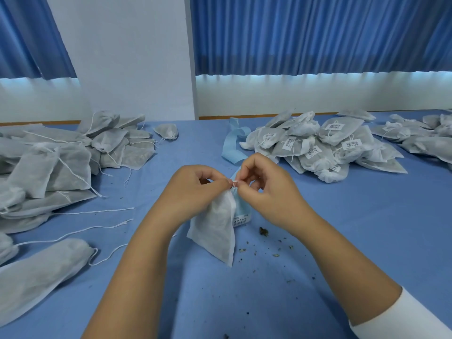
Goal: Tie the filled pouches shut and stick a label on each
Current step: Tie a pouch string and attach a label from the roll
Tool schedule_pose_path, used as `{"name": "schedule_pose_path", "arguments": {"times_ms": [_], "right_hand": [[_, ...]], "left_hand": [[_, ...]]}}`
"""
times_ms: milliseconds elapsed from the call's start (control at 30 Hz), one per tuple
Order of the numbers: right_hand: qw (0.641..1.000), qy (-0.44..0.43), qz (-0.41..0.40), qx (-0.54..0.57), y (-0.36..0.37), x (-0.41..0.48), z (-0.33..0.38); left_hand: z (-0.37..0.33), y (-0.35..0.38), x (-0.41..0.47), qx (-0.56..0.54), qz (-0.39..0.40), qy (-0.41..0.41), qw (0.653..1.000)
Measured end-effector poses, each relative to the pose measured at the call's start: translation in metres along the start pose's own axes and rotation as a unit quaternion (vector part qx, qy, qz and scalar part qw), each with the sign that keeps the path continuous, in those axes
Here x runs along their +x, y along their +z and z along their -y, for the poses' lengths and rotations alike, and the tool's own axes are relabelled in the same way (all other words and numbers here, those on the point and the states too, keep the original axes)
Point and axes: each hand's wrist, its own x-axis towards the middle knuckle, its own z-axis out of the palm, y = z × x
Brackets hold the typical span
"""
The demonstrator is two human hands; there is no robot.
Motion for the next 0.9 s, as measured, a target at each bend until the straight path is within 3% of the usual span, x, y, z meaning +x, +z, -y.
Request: {"name": "schedule_pose_path", "arguments": {"times_ms": [233, 400, 633, 900], "right_hand": [[0.972, 0.117, 0.034, 0.199, -0.0021, 0.0047, 0.0049], [0.957, 0.138, 0.02, 0.256, -0.0029, 0.0034, 0.0031], [0.973, 0.077, -0.004, 0.216, -0.0034, 0.0026, 0.0033], [0.996, -0.004, -0.081, 0.03, 0.0012, -0.0022, 0.0065]], "left_hand": [[-0.0044, -0.0012, -0.0028, -0.069, 0.025, -0.016, 0.997], [-0.0059, 0.0008, -0.0034, -0.087, 0.025, -0.043, 0.995], [-0.0068, 0.0018, -0.0021, -0.13, 0.037, -0.056, 0.989], [-0.0048, 0.0016, -0.0008, -0.152, 0.008, -0.048, 0.987]]}}
